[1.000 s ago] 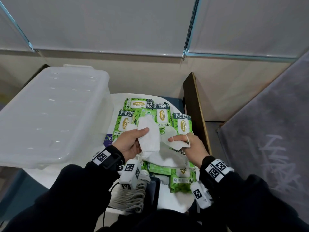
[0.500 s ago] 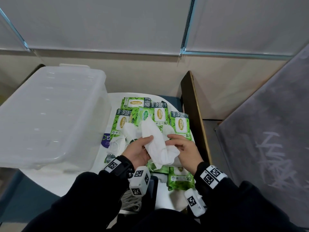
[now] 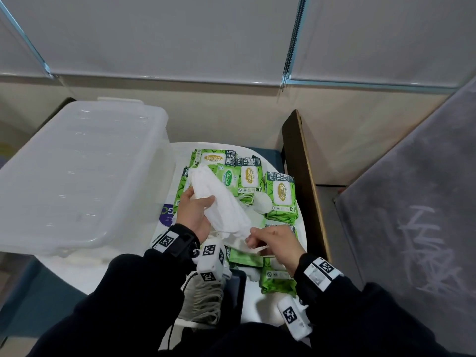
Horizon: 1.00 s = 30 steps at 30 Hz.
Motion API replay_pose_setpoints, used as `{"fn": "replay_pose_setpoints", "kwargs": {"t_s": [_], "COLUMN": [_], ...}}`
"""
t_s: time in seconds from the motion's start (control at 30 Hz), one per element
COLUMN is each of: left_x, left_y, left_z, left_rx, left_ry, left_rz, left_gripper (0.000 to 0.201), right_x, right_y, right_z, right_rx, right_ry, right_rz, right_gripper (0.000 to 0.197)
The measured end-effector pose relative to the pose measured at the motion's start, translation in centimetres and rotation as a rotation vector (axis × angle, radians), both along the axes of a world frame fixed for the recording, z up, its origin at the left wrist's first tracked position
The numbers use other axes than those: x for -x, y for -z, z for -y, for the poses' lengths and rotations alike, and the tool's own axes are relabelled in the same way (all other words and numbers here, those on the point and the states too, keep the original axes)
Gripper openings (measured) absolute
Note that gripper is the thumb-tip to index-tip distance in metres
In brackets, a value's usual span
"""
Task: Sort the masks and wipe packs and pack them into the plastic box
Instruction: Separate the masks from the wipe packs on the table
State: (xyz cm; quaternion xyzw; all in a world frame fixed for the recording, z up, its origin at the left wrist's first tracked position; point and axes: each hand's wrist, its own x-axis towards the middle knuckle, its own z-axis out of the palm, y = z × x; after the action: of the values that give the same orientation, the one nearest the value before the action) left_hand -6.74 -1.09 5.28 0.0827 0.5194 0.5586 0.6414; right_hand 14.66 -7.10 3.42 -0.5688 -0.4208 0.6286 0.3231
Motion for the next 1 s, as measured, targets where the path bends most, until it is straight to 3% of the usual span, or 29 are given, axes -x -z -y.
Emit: {"fn": "replay_pose_setpoints", "kwargs": {"t_s": [0.13,0.2,0.3,0.4,0.47,0.57,0.63,0.73,0.83,0.9,1.0], "left_x": [0.1,-0.5,-1.8,-2.6,-2.3,-1.2,-0.4,1.0,2.2,2.9,3.6], "left_y": [0.3,0.6,-0.3,-0.8,-0.7,-0.9,-1.1,-1.8,-3.4,-4.9,-7.0], "left_z": [0.3,0.3,0.7,1.0,1.1,0.7,0.0,-1.1,-2.2,-3.1,-4.2], "left_rx": [-0.035,-0.083,-0.100,-0.085,-0.097,-0.142,-0.135,-0.177,-0.228,-0.193,-0.133], "left_ry": [0.021,0.077,0.132,0.146,0.166,0.175,0.156,0.215,0.330,0.426,0.505], "left_rz": [-0.125,-0.129,-0.091,-0.056,-0.037,-0.030,-0.180,-0.537,-0.676,-0.639,-0.257], "left_gripper": [0.095,0.085,0.064,0.065,0.063,0.036,0.022,0.011,0.012,0.015,0.025], "right_x": [0.5,1.1,2.6,3.4,3.3,2.4,1.5,0.3,-0.7,-1.3,-2.4], "right_y": [-0.4,-0.7,-0.4,0.6,0.9,1.3,1.6,1.7,1.8,1.9,2.2], "right_z": [-1.3,-2.2,-3.0,-3.0,-2.9,-2.5,-2.2,-1.9,-1.9,-1.8,-1.9], "right_rx": [-0.097,-0.130,-0.099,-0.155,-0.170,-0.174,-0.177,-0.145,-0.107,-0.089,-0.040], "right_ry": [0.289,0.290,0.074,0.011,-0.011,-0.096,-0.126,-0.078,-0.026,-0.025,-0.017], "right_rz": [0.002,0.007,0.008,0.104,0.137,0.186,0.195,0.132,0.102,0.114,0.112], "right_gripper": [0.024,0.030,0.033,0.014,0.020,0.029,0.034,0.039,0.043,0.041,0.025]}}
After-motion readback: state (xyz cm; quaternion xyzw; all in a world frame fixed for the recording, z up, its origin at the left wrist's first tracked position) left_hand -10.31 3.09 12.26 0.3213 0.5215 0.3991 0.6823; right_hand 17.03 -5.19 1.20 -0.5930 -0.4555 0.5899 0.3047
